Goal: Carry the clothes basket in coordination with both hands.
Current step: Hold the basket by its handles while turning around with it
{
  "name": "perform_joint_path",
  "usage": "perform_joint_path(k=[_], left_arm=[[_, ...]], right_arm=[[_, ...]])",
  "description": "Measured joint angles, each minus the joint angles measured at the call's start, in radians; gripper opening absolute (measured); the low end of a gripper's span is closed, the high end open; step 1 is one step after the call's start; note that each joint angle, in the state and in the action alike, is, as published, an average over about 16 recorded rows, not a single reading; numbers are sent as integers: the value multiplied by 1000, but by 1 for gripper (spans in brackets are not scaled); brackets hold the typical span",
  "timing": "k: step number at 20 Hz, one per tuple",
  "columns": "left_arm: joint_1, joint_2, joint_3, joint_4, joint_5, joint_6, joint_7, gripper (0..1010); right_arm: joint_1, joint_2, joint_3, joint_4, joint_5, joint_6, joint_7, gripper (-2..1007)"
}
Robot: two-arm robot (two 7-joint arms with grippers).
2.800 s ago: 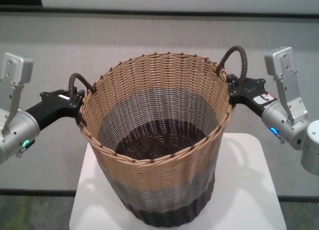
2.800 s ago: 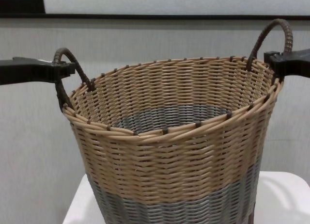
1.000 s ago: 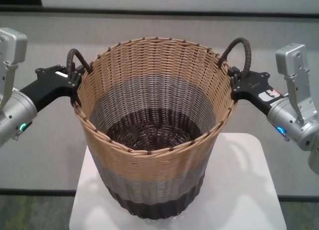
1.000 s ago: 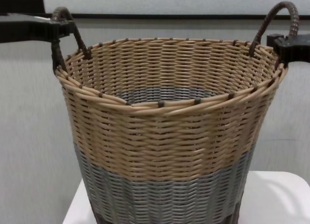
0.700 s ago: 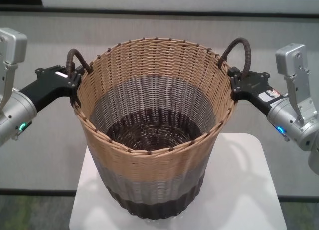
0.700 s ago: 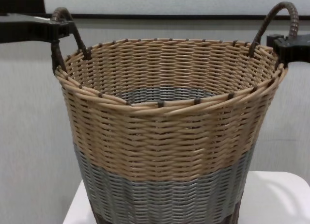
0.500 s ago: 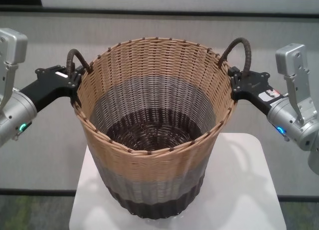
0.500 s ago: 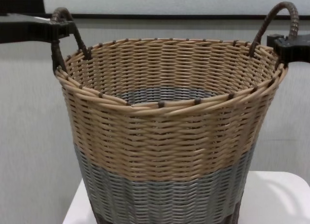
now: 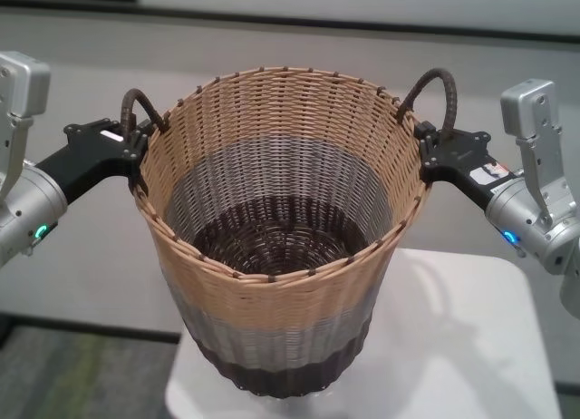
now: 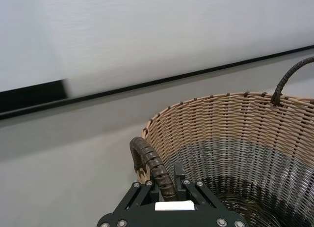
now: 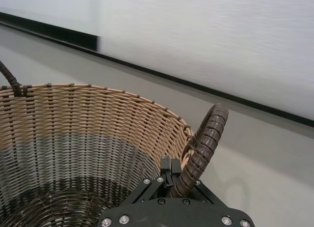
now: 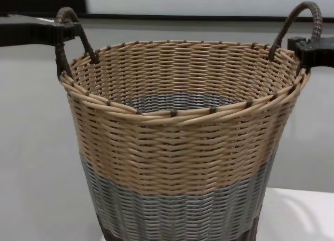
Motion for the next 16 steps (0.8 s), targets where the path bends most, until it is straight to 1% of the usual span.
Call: perform_joint_path(k=[16], left_arm=[[0,1,1,0,1,-1,0,197]], right_arm=[[0,0,0,1,-1,0,0,21]])
